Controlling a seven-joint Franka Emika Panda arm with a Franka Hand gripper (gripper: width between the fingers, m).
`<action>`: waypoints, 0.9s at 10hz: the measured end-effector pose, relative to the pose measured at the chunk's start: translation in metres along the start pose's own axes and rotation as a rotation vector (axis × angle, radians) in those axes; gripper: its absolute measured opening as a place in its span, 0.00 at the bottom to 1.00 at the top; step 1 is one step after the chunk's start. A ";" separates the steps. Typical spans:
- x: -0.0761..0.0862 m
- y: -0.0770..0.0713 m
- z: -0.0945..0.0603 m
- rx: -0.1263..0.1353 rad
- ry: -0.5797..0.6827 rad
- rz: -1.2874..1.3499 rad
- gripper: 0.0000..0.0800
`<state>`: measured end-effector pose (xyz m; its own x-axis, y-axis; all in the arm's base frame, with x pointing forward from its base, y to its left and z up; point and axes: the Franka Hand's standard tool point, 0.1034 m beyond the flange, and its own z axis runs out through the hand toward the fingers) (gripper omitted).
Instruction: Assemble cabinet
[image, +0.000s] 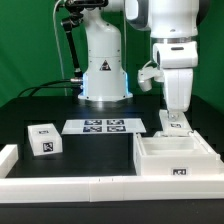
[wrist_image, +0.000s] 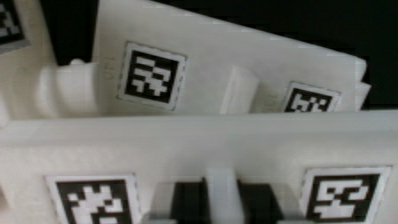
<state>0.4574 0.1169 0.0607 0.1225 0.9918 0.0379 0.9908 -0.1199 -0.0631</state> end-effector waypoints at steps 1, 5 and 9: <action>0.000 0.000 0.000 -0.001 0.000 0.001 0.09; 0.000 0.000 0.000 -0.001 0.000 0.003 0.09; 0.003 0.008 -0.002 0.001 0.001 0.001 0.09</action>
Offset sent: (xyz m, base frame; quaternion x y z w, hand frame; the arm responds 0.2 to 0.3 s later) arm 0.0000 0.0000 0.0000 0.0000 0.0000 0.0000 1.0000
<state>0.4663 0.1189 0.0628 0.1235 0.9916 0.0388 0.9906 -0.1209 -0.0643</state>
